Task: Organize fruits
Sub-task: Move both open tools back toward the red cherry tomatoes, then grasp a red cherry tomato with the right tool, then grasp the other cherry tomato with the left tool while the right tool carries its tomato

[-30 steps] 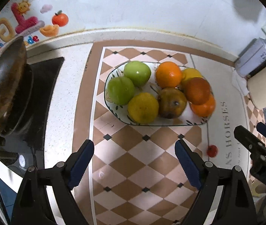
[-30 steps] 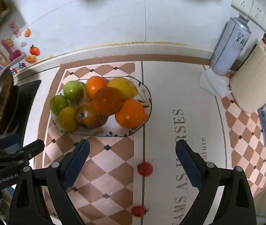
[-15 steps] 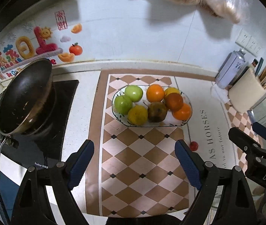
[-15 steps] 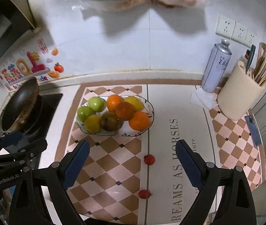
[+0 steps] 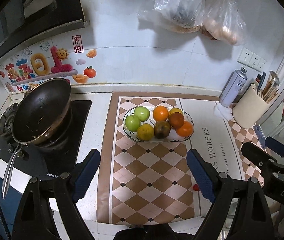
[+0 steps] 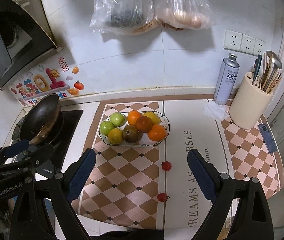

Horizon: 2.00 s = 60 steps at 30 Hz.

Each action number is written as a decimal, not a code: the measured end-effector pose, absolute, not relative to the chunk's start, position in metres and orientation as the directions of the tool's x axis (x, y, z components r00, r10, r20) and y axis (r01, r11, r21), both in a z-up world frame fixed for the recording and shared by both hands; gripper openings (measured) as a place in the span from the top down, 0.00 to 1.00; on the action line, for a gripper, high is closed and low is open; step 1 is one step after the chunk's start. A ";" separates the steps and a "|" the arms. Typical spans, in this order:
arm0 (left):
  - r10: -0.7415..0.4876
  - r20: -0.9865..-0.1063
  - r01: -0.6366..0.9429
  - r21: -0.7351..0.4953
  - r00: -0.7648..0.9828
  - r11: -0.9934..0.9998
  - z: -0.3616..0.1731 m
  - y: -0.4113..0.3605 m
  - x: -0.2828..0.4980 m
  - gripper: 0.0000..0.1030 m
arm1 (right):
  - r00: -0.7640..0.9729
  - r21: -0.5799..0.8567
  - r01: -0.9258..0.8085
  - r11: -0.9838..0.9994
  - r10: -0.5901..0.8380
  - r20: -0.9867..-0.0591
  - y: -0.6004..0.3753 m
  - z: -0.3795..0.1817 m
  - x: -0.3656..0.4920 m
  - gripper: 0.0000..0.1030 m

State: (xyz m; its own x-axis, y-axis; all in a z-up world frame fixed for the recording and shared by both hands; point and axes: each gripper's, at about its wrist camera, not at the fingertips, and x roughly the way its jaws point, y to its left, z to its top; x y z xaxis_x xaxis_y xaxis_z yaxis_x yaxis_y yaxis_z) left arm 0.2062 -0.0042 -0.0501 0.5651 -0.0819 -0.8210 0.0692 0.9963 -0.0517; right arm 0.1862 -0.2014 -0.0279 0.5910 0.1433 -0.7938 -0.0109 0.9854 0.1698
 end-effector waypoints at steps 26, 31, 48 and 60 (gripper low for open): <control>0.068 -0.978 0.128 0.095 0.197 0.987 -0.206 -0.054 0.265 0.14 | 0.081 0.249 0.143 0.958 0.239 -0.968 -0.247 -0.298 0.217 0.43; 0.073 -0.990 0.156 0.091 0.117 0.984 -0.235 -0.072 0.279 0.14 | 0.057 0.280 0.122 0.952 0.275 -0.960 -0.240 -0.320 0.217 0.62; -0.097 -0.995 0.334 -0.103 -0.036 0.937 -0.292 -0.197 0.329 0.14 | 0.166 0.284 0.321 0.904 0.241 -0.956 -0.339 -0.305 0.223 0.66; -0.101 -0.993 0.429 -0.116 -0.059 0.896 -0.323 -0.230 0.337 0.65 | 0.175 0.275 0.388 0.880 0.223 -0.959 -0.369 -0.307 0.224 0.65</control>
